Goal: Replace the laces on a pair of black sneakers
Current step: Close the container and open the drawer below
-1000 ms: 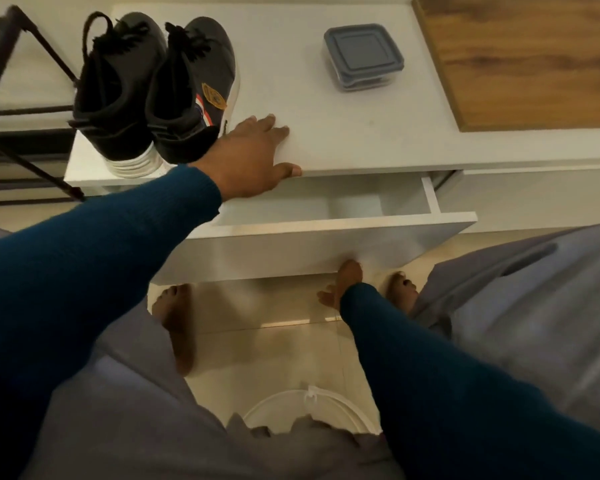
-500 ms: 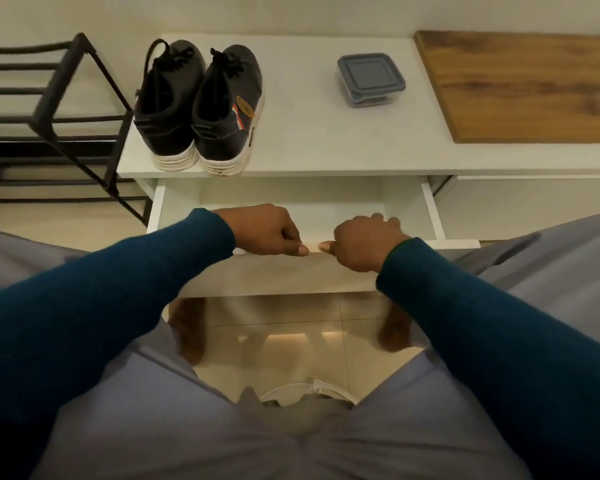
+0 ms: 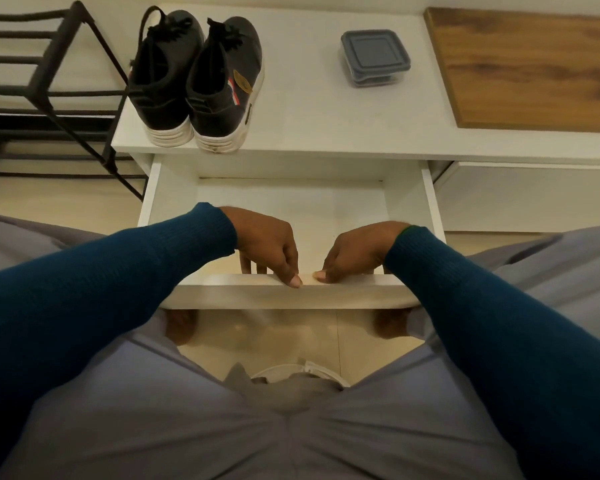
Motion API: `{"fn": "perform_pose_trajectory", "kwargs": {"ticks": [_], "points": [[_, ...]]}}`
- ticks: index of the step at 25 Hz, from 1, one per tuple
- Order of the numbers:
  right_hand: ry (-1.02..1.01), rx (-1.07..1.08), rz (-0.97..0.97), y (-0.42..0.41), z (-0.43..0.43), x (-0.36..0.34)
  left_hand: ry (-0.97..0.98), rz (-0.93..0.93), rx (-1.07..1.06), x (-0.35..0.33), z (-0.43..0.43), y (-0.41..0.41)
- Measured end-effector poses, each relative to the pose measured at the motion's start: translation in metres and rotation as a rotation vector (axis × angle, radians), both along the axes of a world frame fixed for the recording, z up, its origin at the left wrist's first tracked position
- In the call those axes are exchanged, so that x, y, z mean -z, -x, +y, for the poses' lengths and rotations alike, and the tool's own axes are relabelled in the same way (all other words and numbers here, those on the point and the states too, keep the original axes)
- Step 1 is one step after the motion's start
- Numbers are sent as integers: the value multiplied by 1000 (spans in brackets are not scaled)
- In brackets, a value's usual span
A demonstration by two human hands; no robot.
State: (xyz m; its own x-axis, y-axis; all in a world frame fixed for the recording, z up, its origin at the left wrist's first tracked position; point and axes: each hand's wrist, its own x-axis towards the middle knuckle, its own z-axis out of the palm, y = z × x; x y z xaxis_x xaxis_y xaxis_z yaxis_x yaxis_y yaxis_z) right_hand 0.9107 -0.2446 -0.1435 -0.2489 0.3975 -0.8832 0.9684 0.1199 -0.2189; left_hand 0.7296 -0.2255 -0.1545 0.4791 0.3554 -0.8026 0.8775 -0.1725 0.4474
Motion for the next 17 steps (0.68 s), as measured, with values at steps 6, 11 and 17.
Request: {"fn": "perform_pose_trajectory", "kwargs": {"ticks": [6,11,17], "points": [[-510,380,216,-23,72,-16,-793,-210,-104,-25,62,-3],[-1211,633,221,-40,197,-32,-1040,-13,-239,2,129,-13],[-1028,553,-73,-40,273,-6,-1243,-24,-244,38,134,-14]]}}
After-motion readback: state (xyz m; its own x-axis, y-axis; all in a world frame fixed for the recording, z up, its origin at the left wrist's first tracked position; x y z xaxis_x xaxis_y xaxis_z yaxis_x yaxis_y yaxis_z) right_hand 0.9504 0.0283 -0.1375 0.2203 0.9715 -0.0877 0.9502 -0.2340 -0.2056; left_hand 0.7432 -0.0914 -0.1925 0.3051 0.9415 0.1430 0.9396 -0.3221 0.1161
